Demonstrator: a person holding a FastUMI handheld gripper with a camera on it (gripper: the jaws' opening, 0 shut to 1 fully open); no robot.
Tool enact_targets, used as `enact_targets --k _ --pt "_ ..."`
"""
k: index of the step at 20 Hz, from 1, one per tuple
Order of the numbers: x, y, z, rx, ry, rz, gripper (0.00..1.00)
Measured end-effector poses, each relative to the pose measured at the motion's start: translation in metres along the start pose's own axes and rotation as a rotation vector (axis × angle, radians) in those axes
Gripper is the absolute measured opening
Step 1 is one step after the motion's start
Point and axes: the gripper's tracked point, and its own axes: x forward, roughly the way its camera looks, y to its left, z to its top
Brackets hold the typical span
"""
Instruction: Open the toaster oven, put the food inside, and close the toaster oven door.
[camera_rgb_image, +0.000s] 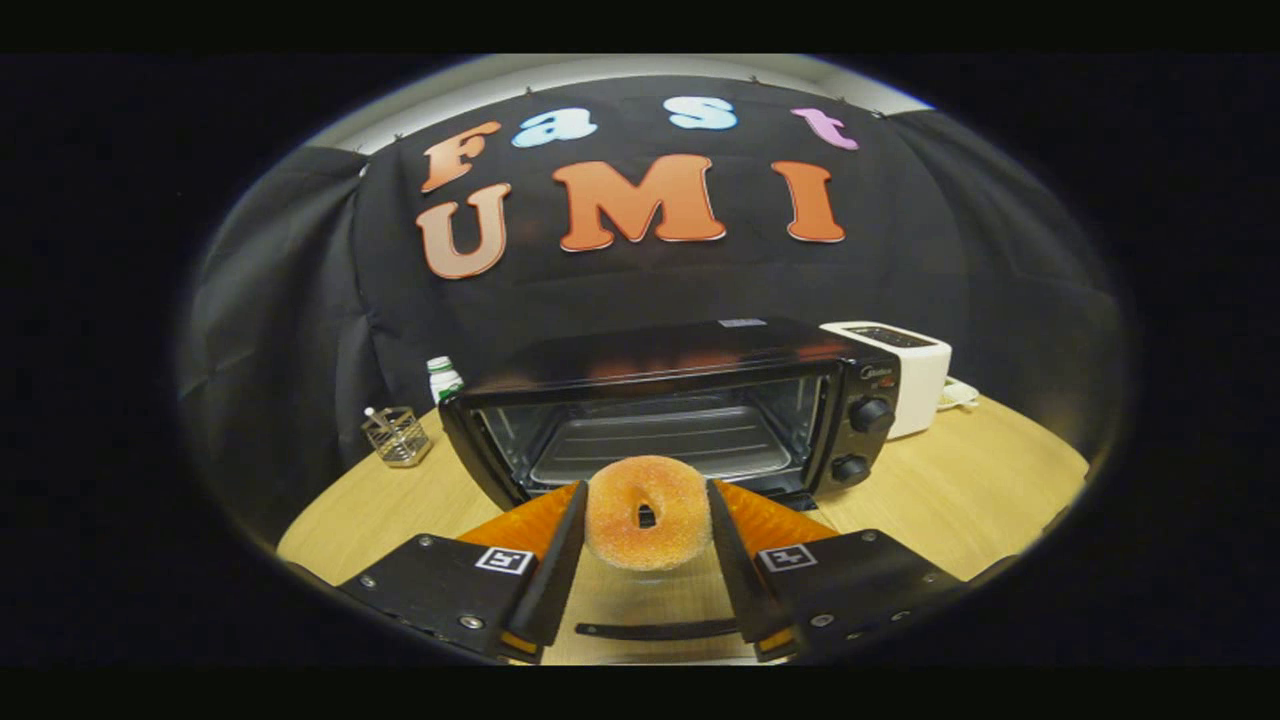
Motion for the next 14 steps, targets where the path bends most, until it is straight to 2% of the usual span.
enact_targets --k 8,14 --pt "0.052 -0.008 0.009 0.197 0.006 0.021 0.67" --pt "0.084 -0.015 0.007 0.205 0.034 -0.008 0.67"
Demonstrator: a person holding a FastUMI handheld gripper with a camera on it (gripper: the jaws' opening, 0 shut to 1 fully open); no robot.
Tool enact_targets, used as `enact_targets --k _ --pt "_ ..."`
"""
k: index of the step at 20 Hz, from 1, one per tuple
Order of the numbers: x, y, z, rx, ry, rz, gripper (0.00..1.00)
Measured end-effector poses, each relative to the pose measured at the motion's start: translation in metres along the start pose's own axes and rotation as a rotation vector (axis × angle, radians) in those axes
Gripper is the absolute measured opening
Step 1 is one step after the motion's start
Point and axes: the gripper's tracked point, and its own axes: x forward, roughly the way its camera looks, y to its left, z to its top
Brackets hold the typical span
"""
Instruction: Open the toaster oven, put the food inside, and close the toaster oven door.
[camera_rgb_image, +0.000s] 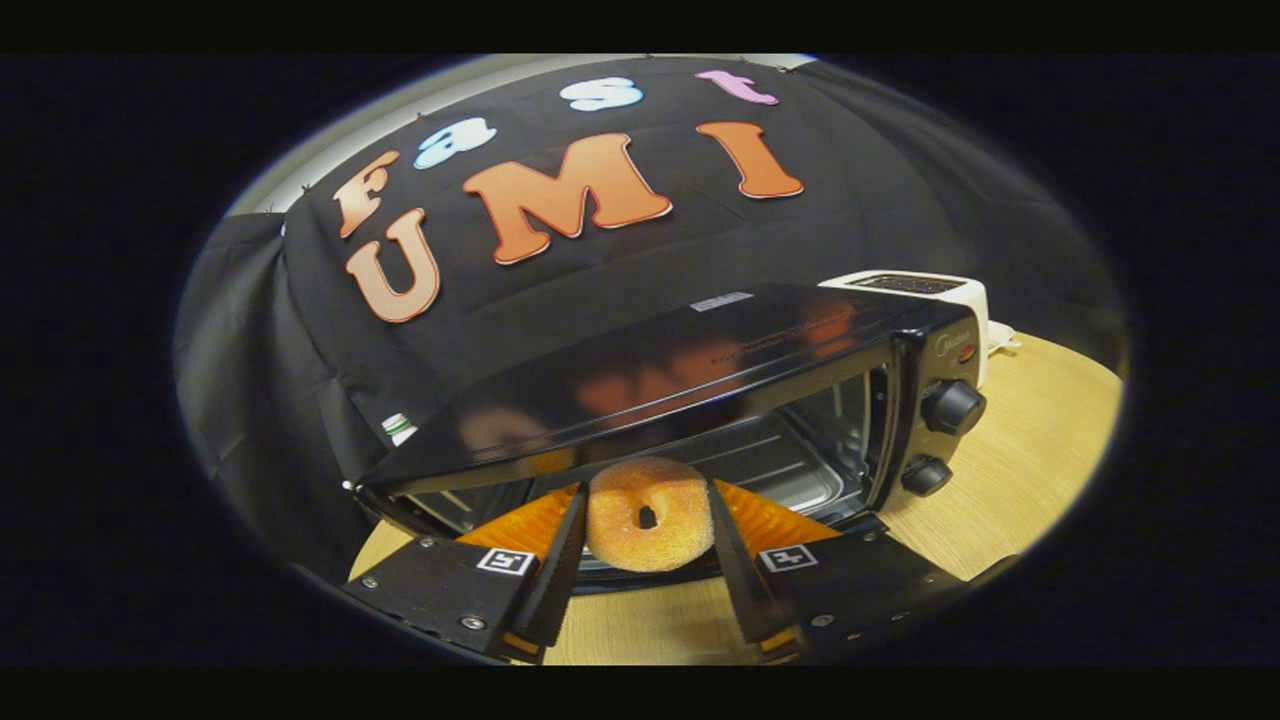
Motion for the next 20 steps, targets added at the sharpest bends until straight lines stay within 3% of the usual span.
enact_targets --k 7,12,15,20 --pt "0.023 -0.005 -0.001 0.005 0.014 -0.033 0.67" --pt "0.021 -0.001 -0.001 -0.012 0.024 -0.034 0.81" --pt "0.02 0.002 0.0 -0.023 0.016 -0.027 0.95" --pt "0.013 0.0 0.0 -0.02 0.022 -0.029 0.99"
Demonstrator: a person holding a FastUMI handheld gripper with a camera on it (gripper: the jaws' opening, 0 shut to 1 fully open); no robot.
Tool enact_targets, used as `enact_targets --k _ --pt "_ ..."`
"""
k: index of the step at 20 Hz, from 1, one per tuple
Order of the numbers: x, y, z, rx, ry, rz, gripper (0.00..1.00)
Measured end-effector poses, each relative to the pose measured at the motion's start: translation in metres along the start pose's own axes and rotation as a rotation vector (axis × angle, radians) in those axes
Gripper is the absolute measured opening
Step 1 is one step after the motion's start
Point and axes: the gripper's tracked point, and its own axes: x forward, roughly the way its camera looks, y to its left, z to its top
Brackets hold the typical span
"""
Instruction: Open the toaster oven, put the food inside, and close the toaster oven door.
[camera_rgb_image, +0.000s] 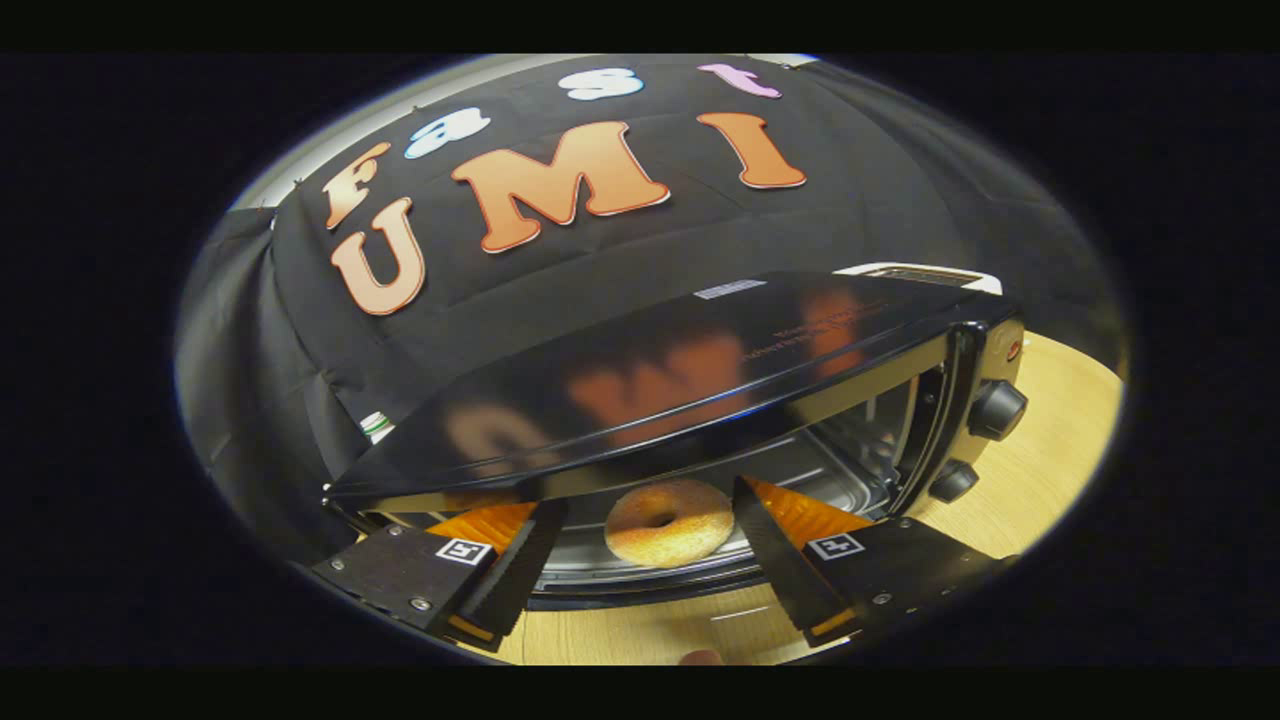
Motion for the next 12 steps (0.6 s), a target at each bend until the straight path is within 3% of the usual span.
enact_targets --k 12 --pt "-0.053 -0.006 0.006 -0.156 -0.058 -0.026 0.99"
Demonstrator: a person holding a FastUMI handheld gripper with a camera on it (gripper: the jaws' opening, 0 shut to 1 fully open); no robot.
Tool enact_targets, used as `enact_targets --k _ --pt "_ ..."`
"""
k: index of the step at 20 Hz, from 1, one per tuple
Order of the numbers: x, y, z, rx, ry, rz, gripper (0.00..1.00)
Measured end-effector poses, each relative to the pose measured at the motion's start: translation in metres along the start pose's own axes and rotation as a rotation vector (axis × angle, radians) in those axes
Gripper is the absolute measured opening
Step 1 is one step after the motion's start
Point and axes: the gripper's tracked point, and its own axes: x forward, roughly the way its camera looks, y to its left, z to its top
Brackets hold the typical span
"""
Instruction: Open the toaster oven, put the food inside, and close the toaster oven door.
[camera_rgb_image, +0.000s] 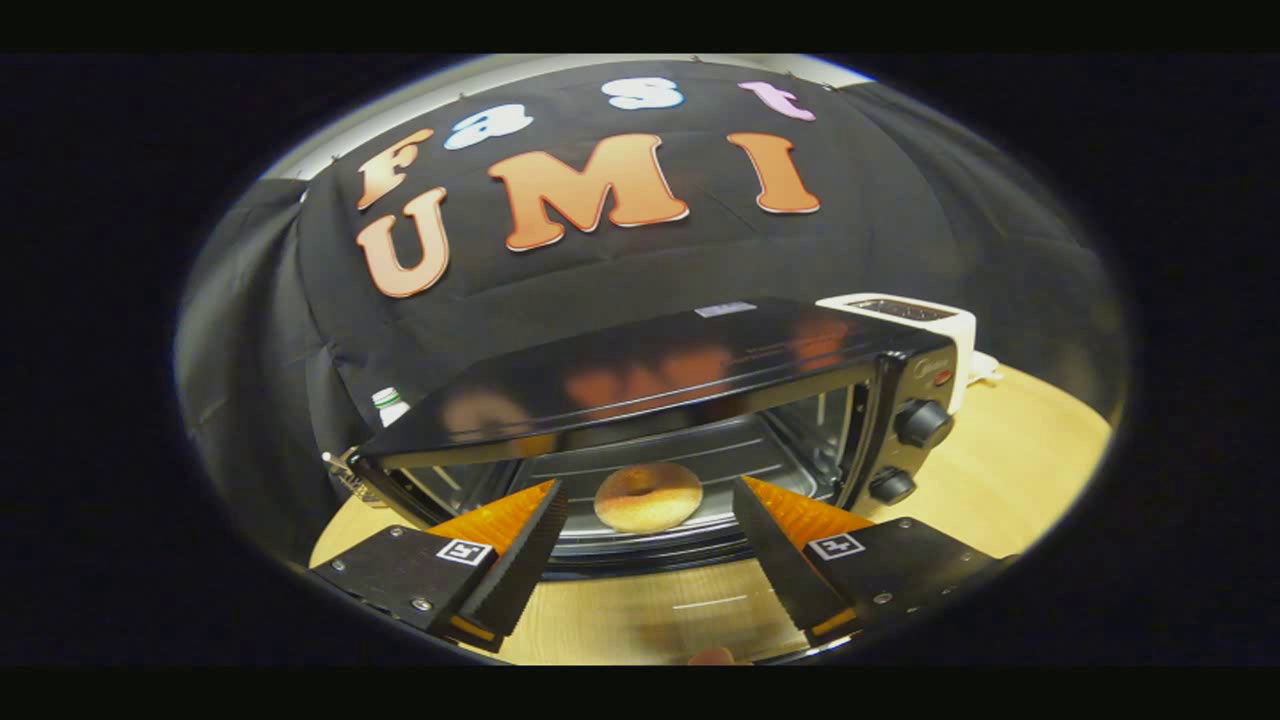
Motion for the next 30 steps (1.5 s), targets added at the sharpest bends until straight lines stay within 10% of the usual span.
enact_targets --k 17,30 --pt "-0.142 -0.001 -0.041 -0.211 -0.072 0.03 0.99" --pt "-0.167 -0.022 -0.122 -0.191 0.085 0.017 0.99"
